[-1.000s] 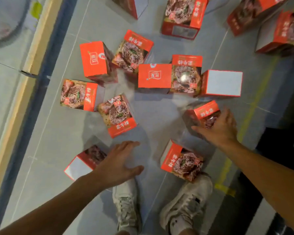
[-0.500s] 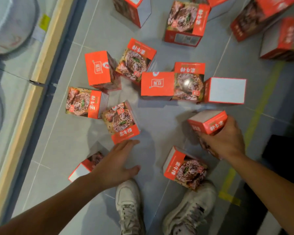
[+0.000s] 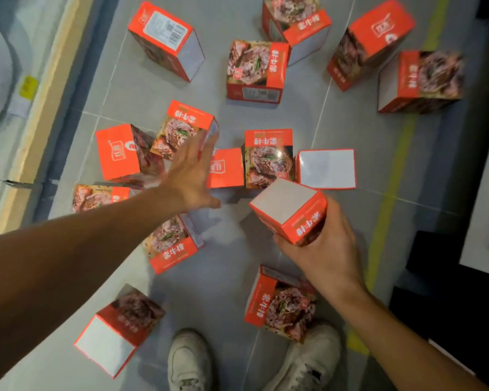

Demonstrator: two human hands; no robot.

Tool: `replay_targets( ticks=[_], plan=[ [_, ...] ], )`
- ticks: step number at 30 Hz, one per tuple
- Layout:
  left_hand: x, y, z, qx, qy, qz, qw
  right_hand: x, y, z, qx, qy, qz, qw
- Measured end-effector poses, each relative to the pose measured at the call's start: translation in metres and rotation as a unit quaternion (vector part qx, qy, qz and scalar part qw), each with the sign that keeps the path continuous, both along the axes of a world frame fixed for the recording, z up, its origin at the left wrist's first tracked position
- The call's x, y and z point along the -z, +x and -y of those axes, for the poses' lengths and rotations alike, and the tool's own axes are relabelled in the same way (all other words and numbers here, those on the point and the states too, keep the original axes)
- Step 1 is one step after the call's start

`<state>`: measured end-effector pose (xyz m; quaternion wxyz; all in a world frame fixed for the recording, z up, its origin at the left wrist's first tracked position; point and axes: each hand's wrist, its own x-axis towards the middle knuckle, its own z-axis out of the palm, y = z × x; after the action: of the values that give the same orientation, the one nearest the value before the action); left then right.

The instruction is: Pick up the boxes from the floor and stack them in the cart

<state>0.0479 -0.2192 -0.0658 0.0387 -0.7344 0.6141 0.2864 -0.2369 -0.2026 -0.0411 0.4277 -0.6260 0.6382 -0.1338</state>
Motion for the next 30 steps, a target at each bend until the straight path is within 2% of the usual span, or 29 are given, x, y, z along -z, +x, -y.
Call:
replay_targets(
  ticks=[4, 8, 11, 15, 18, 20, 26, 30],
  plan=[
    [0.036, -0.005, 0.004, 0.024, 0.025, 0.073, 0.997, 0.012, -0.003, -0.002, 0.0, -0.033, 0.007, 0.999],
    [0.036, -0.005, -0.004, 0.042, -0.037, 0.116, 0.992, 0.008, -0.006, -0.001, -0.018, -0.048, 0.019, 0.999],
    [0.001, -0.003, -0.016, 0.061, -0.057, 0.094, 0.992, -0.022, -0.007, 0.005, -0.025, -0.041, 0.03, 0.998],
    [-0.08, 0.002, -0.04, 0.03, -0.065, 0.035, 0.997, -0.093, -0.003, 0.015, -0.025, -0.066, 0.027, 0.997],
    [-0.177, 0.013, -0.044, -0.031, -0.052, -0.009, 0.998, -0.17, 0.009, 0.031, -0.018, -0.083, 0.033, 0.996],
    [-0.256, 0.021, -0.044, -0.066, -0.082, -0.05, 0.993, -0.233, 0.02, 0.041, -0.019, -0.093, 0.043, 0.995],
    [-0.486, 0.047, -0.047, -0.088, -0.148, -0.083, 0.982, -0.433, 0.05, 0.051, -0.026, -0.122, 0.049, 0.991],
    [-0.634, 0.069, -0.056, -0.098, -0.224, -0.089, 0.966, -0.574, 0.074, 0.052, -0.045, -0.165, 0.068, 0.983]
  ],
)
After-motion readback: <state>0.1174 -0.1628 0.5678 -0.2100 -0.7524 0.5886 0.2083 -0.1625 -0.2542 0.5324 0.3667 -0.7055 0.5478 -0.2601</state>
